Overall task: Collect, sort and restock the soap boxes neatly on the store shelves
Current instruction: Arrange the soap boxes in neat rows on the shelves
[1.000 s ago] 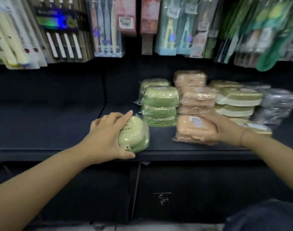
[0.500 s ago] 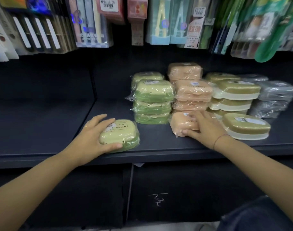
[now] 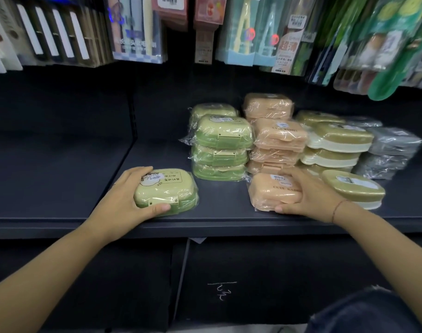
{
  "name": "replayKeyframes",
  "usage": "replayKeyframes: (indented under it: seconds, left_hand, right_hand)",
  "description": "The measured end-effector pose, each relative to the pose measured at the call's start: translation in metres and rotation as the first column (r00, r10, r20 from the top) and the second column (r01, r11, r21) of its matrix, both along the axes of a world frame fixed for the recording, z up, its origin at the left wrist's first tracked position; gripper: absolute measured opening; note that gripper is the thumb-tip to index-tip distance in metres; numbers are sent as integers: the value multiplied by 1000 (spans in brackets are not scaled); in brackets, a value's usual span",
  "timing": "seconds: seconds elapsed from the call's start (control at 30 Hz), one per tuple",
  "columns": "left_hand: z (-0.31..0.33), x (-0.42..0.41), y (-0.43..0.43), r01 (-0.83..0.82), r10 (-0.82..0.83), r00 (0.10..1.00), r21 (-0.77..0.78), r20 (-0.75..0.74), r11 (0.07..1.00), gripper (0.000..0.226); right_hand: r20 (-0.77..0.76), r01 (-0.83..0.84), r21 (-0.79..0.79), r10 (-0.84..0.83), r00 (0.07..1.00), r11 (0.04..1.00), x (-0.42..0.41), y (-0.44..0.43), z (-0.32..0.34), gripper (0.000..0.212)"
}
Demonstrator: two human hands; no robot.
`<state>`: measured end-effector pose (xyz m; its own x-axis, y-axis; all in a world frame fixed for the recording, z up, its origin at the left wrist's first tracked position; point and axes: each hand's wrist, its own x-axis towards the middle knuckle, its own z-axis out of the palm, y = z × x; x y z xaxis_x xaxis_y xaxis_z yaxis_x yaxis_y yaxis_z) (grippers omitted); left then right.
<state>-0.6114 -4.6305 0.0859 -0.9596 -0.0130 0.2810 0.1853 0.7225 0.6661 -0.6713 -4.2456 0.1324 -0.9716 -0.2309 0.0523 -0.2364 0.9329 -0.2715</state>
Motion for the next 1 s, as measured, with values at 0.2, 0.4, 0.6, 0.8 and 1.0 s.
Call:
replayKeyframes:
  seconds: [0.2,0.4,0.6,0.8,1.0]
  left_hand:
    - [-1,0,0,-1,1,1000,4,-9,1000,101]
    - [-1,0,0,-8,8,1000,0,-15,1000,102]
    - [-2,-1,-2,-3,3,1000,12,-16,1000,101]
    - [-3,-1,-1,-3,3,1000,13,-9,1000,102]
    - [-3,1,-1,1,-1,1000,19,3,1000,103]
  right_hand:
    - [-6,-68,-213,68,998,975,15,7,27,86]
    - [-316,-76,-384,-54,947,920,-19,8,86,76]
    - [-290,-30,-154,-16,957,988,-92,-1,90,82]
    - [-353,51,-72,-73,933,996,-109,-1,82,66]
    - [-461,102,-114,-143,876,988,-91,-19,65,72]
